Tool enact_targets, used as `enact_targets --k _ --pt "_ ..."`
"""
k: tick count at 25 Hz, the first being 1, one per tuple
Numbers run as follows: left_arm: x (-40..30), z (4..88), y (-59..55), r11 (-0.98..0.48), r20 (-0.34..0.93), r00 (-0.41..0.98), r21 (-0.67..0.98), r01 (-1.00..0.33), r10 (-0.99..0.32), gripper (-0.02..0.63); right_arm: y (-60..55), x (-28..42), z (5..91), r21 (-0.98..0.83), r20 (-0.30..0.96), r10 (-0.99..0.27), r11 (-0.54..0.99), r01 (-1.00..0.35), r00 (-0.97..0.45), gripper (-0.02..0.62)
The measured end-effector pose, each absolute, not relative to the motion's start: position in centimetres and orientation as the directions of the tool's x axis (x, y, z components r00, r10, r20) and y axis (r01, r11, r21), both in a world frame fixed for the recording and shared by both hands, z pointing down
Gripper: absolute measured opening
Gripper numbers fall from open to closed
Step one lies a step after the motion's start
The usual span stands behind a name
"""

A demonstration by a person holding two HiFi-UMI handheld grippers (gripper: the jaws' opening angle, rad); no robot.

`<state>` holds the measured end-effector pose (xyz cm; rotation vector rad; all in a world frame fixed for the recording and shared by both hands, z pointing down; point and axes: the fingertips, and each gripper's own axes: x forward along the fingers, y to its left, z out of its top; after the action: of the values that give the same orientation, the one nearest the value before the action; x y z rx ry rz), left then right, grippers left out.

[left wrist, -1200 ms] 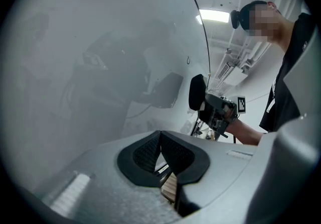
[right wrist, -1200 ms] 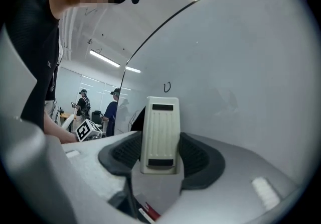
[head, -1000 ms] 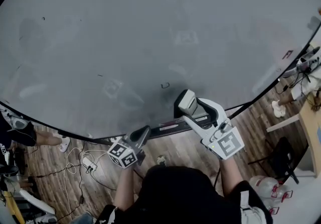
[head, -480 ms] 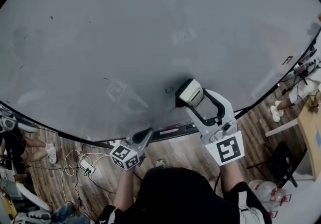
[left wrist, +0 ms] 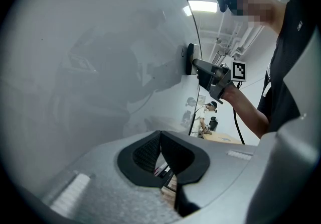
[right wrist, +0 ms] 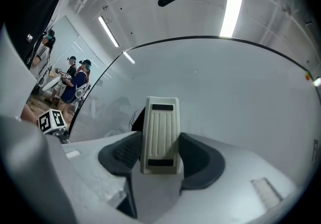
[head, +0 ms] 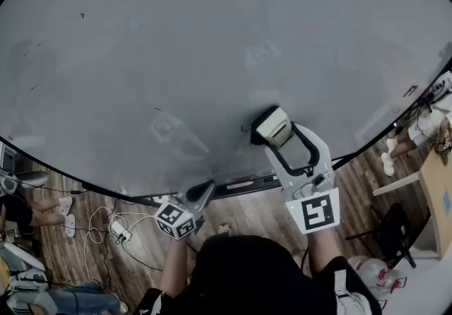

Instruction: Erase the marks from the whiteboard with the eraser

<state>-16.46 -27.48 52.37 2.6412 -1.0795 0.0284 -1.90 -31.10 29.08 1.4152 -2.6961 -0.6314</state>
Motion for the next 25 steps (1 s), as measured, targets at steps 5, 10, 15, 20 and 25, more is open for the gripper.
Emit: enact_targets --k 5,10,15,20,25 --pt "-16.3 53.1 -28.5 -0.685 0.133 0.729 0.263 -0.679 -0.671 0.012 -32.0 -2.1 30.0 0.396 -0.141 -0.82 0.468 -0.791 -0.555 0.236" --pt "-16.6 53.5 -29.1 -0.692 0.129 0.739 0.275 -0.667 -0.661 0.012 -32.5 -3.0 31.3 0.502 -0.064 -0.83 0.453 -0.737 -0.554 0.236" --pt "-17.4 54.2 -29.6 -0.691 0.132 0.741 0.283 -0.665 -0.659 0.011 -32.9 -4.8 32.1 0.513 -0.038 -0.826 0.467 -0.72 -0.562 0.236" --pt "-19.3 53.8 -28.7 -0.682 0.131 0.732 0.282 -0.674 -0.669 0.012 -31.4 -8.5 32.3 0.52 -0.015 -0.799 0.507 -0.687 -0.601 0.236" --pt "-20.0 53.7 -27.9 -0.674 0.132 0.722 0.279 -0.685 -0.679 0.011 -30.1 -10.9 32.5 0.535 -0.02 -0.768 0.533 -0.655 -0.641 0.236"
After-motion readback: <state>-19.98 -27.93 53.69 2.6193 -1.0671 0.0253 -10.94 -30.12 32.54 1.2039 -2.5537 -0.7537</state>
